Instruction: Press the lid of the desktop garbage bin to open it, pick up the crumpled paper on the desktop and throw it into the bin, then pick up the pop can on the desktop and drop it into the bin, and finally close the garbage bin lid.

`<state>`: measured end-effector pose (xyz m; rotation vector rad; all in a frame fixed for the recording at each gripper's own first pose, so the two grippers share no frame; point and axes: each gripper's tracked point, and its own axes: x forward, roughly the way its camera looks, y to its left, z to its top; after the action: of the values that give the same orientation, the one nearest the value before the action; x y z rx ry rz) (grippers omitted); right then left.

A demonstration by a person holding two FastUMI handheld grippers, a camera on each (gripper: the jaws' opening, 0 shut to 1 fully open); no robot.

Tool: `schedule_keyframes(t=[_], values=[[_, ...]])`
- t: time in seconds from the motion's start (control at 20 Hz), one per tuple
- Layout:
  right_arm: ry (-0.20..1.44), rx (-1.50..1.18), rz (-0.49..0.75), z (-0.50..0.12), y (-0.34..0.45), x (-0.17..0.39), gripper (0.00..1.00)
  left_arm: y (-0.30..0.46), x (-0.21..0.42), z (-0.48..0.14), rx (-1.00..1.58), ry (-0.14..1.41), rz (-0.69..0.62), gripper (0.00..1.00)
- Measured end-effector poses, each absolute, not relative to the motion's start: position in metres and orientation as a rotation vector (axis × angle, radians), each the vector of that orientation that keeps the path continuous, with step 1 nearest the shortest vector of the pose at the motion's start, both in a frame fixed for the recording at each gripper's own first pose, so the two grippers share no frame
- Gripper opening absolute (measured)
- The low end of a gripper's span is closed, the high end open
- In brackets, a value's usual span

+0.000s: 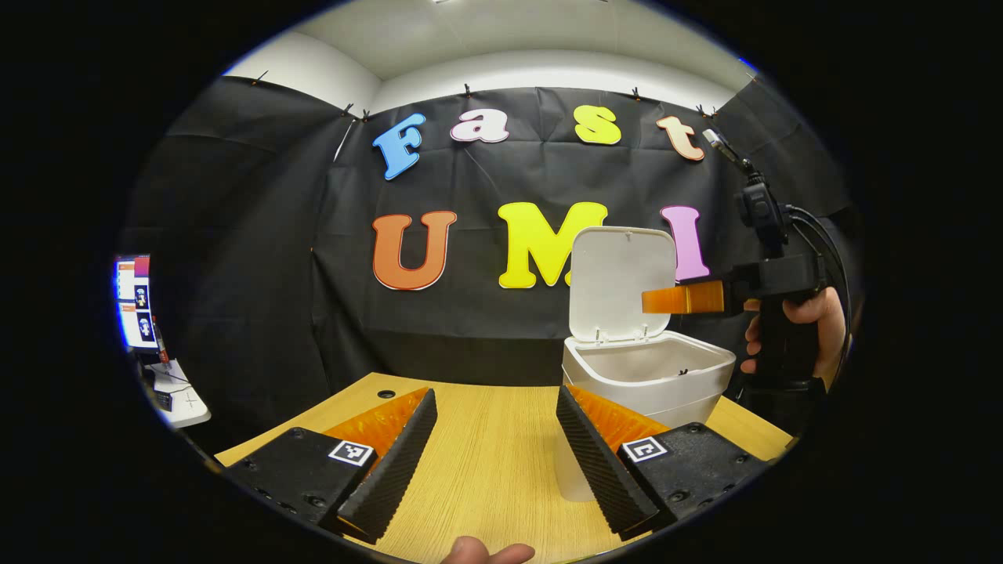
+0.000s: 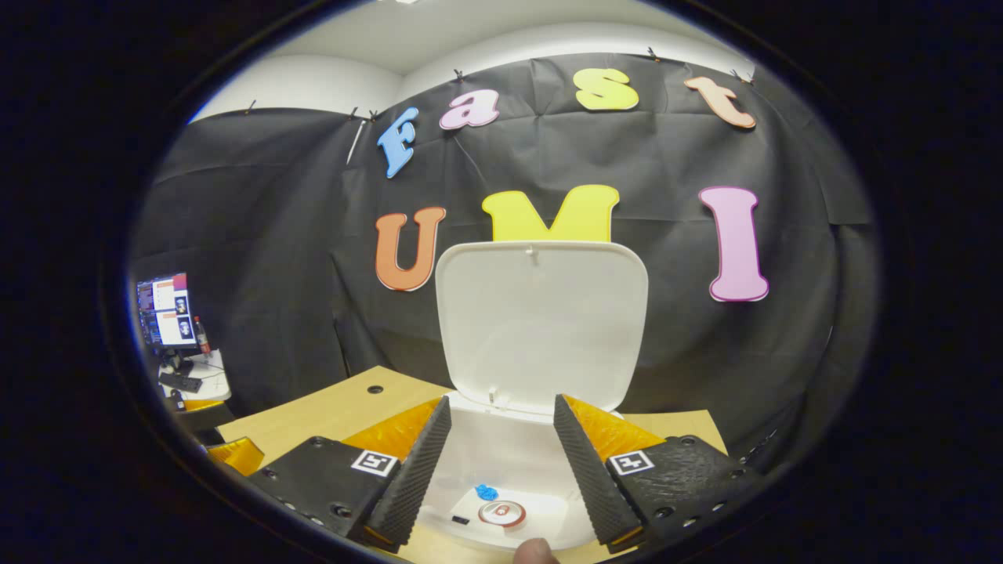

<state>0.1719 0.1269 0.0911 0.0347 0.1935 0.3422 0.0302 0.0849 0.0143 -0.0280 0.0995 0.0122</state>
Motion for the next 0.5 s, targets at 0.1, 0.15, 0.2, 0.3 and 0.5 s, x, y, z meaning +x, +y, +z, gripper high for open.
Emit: schedule_keyframes(t=[0.1, 0.15, 0.2, 0.3, 0.5], values=[[0.167, 0.026, 0.331, 0.105, 0.129, 0.171, 0.82, 0.087, 0.03, 0.012, -0.023, 0.093, 0.013, 0.99], [0.155, 0.012, 0.328, 0.111, 0.131, 0.17, 0.82, 0.086, 0.031, 0.009, -0.023, 0.097, 0.006, 0.99], [0.143, 0.0, 0.326, 0.116, 0.133, 0.169, 0.82, 0.084, 0.032, 0.005, -0.026, 0.106, -0.002, 1.0], [0.121, -0.014, 0.325, 0.128, 0.135, 0.166, 0.82, 0.08, 0.033, -0.002, -0.031, 0.12, -0.015, 0.99], [0.058, -0.029, 0.284, 0.164, 0.13, 0.171, 0.89, 0.078, 0.034, -0.005, -0.047, 0.119, -0.033, 0.99]])
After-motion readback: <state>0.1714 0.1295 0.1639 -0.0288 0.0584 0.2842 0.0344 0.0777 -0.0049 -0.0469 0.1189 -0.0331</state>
